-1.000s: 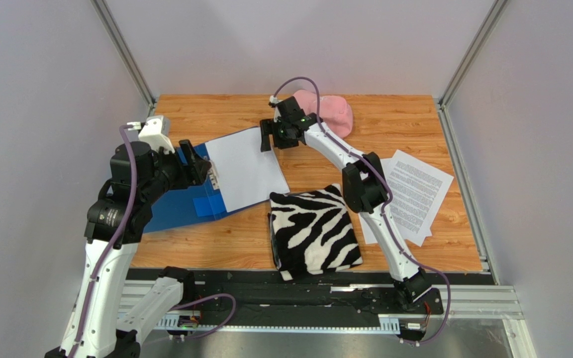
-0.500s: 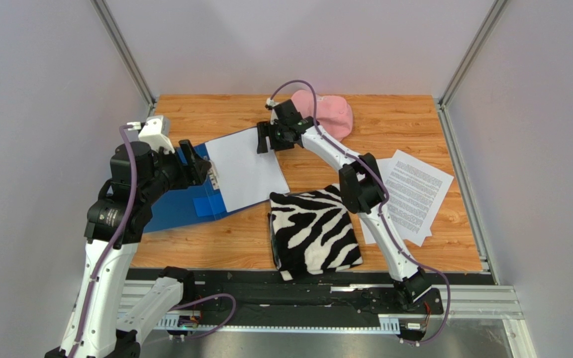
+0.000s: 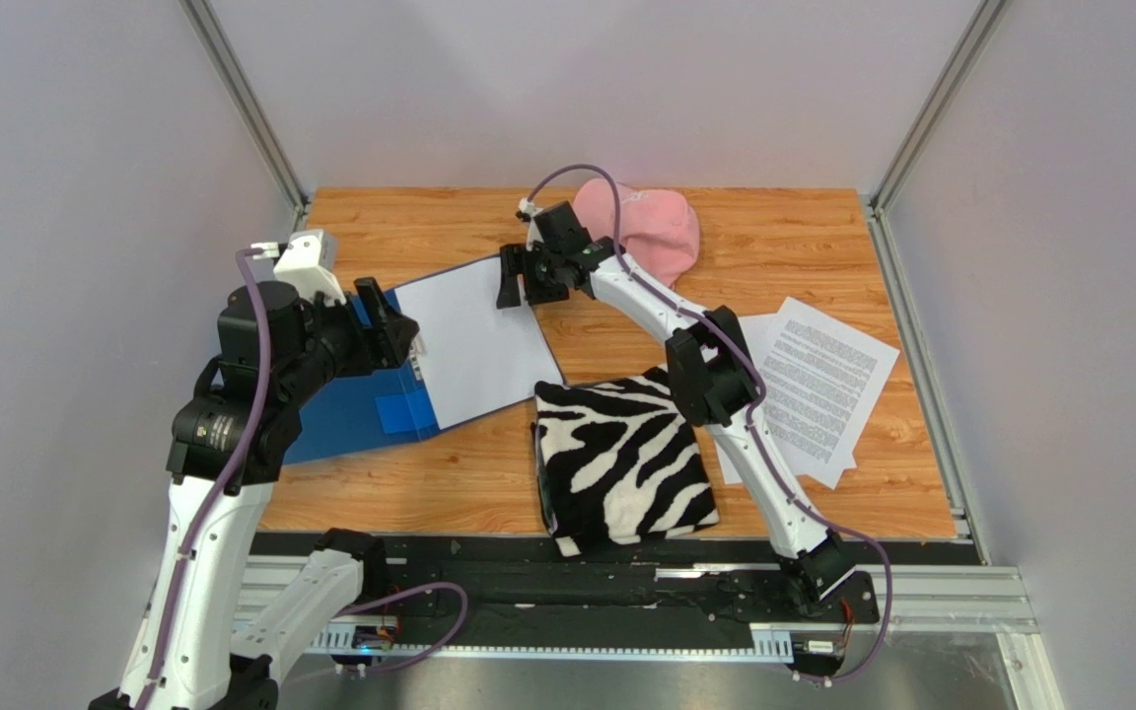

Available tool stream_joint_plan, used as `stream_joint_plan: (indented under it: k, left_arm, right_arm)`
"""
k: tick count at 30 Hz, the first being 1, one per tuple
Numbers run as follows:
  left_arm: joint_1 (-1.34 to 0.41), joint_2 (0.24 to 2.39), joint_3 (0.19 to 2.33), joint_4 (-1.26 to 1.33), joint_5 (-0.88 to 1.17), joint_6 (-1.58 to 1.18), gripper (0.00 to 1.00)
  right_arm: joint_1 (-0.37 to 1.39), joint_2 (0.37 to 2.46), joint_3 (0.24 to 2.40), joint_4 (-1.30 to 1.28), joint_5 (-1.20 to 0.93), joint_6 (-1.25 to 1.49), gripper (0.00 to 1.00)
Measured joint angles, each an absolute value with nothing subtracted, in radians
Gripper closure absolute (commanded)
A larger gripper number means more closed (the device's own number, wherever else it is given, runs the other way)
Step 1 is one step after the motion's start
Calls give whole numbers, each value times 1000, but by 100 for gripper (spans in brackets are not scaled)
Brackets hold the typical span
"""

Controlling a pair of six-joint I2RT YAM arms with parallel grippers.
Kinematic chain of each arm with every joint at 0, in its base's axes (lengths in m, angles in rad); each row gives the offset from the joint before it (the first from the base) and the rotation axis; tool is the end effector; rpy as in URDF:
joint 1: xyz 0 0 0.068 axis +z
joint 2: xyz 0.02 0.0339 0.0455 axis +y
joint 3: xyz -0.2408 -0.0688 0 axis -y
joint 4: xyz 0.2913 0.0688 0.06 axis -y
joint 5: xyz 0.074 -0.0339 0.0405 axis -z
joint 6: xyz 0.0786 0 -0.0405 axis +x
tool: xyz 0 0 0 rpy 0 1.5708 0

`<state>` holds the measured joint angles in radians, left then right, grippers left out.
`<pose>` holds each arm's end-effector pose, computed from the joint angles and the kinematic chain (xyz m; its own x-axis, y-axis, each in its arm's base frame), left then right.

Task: Put the files into the folder
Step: Move the folder with some files to the center of the board.

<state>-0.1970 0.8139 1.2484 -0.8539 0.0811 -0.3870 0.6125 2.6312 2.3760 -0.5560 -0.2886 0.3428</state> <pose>0.2270 -0.0518 0.4036 -0.4708 -0.2896 -0.8333 0.0971 0.9218 -0.3753 0.5026 0.3805 0.1074 -0.7979 -0.1669 -0.5792 -0.4707 0.7727 0.4258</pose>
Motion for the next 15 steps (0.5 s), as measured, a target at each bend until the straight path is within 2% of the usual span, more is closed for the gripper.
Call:
stream_joint_plan:
  k: [10, 15]
  left_arm:
    - [-197, 812, 1248, -855, 81, -387, 26]
    - [-197, 811, 1248, -855, 81, -387, 26]
  right_arm:
    - [619, 2631, 2376, -555, -291, 371, 29]
    - [620, 2631, 2378, -553, -294, 377, 26]
